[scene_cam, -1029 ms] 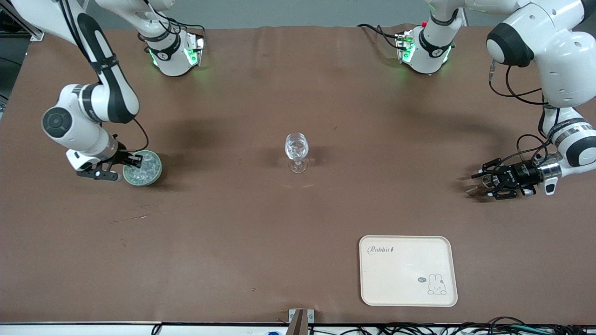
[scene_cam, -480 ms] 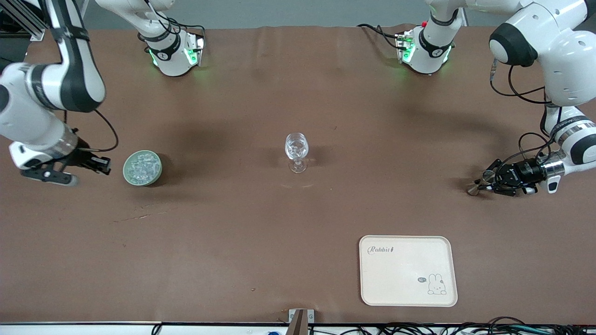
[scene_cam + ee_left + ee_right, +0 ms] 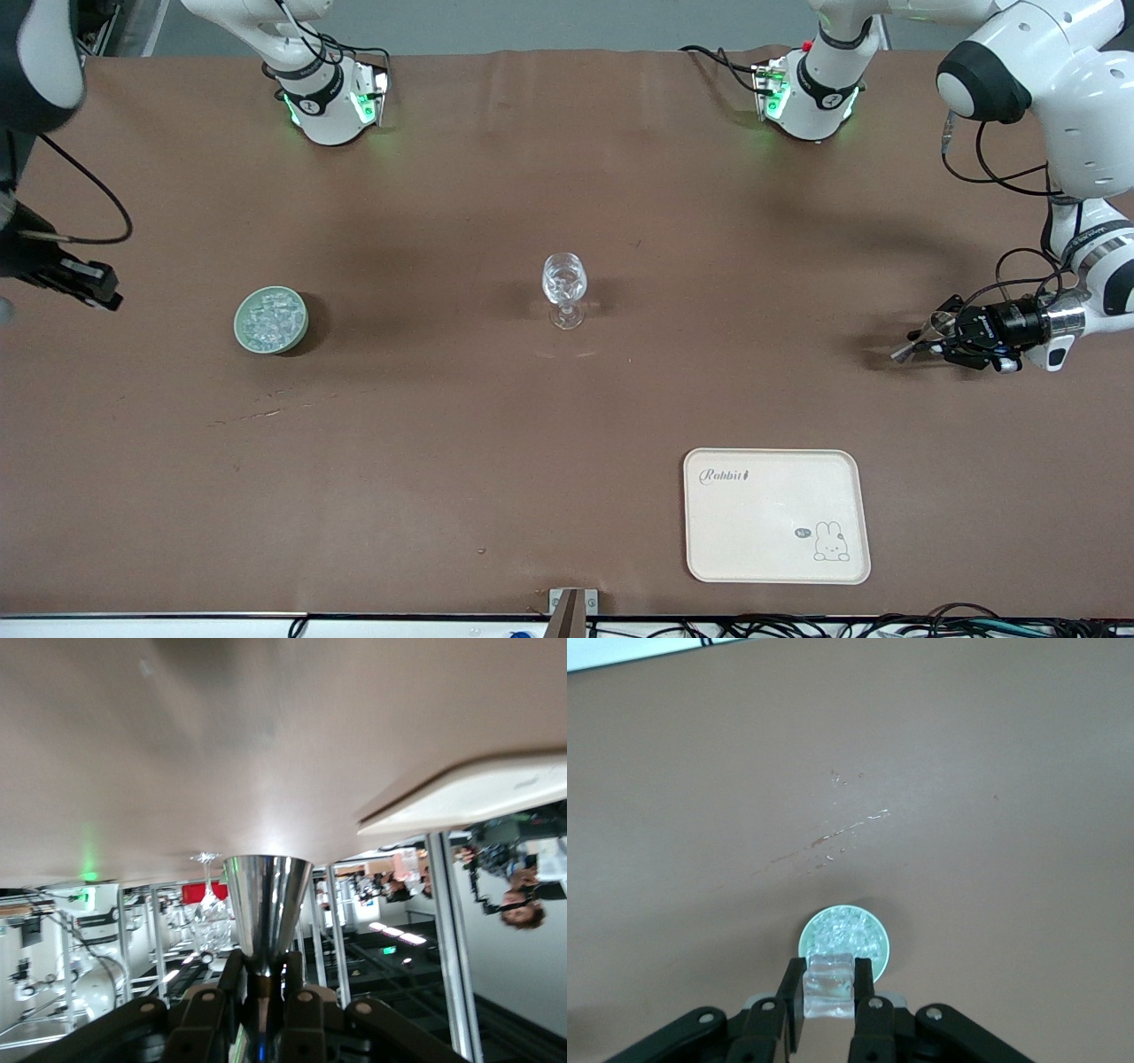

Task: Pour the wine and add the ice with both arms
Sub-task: 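Carry the silver jigger with the left gripper over the wine glass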

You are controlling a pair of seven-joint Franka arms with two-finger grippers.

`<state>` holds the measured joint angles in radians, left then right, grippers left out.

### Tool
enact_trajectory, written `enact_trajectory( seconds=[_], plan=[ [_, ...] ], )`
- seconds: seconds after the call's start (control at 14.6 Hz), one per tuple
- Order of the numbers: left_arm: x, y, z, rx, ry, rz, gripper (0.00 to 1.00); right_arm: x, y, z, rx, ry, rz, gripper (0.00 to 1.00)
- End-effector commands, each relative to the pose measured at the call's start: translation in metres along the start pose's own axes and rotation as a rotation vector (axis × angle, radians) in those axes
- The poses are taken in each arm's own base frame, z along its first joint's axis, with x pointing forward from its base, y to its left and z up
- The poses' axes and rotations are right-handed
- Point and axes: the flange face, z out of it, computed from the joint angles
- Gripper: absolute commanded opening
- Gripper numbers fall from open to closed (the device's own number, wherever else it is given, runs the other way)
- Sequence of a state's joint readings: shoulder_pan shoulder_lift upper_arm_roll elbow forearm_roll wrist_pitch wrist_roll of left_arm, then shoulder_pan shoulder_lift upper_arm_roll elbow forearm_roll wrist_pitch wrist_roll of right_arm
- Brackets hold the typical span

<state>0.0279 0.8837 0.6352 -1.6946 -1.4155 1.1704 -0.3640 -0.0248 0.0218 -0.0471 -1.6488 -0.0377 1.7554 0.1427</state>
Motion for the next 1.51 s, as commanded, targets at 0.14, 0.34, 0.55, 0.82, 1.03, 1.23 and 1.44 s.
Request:
enact_trajectory(
  seconds=[0.14, 0.34, 0.55, 0.82, 1.03, 1.23, 1.44],
  plan=[
    [-0.065, 0.018, 0.025, 0.074, -0.056, -0.001, 0.0, -0.007, 0.002, -0.067, 0.023, -0.022, -0.008, 0.0],
    [-0.105, 0.02, 0.042, 0.133, -0.074, 0.007, 0.0, -0.009, 0.004, -0.072, 0.022, -0.03, -0.031, 0.0],
    [-0.139, 0.023, 0.061, 0.18, -0.046, 0.01, 0.0, -0.008, 0.004, -0.07, 0.027, -0.032, -0.033, 0.01],
    [-0.181, 0.02, 0.095, 0.226, -0.022, 0.003, 0.0, -0.011, -0.008, -0.069, 0.029, -0.035, -0.055, 0.01],
    [-0.218, 0.033, 0.139, 0.266, 0.053, -0.029, 0.0, -0.011, -0.008, -0.069, 0.029, -0.035, -0.055, 0.01],
    [-0.248, 0.037, 0.186, 0.309, 0.098, -0.022, 0.01, -0.011, -0.008, -0.069, 0.028, -0.036, -0.053, 0.01],
    [-0.268, 0.036, 0.231, 0.356, 0.159, -0.017, 0.01, -0.011, -0.008, -0.069, 0.028, -0.038, -0.053, 0.01]
  ],
)
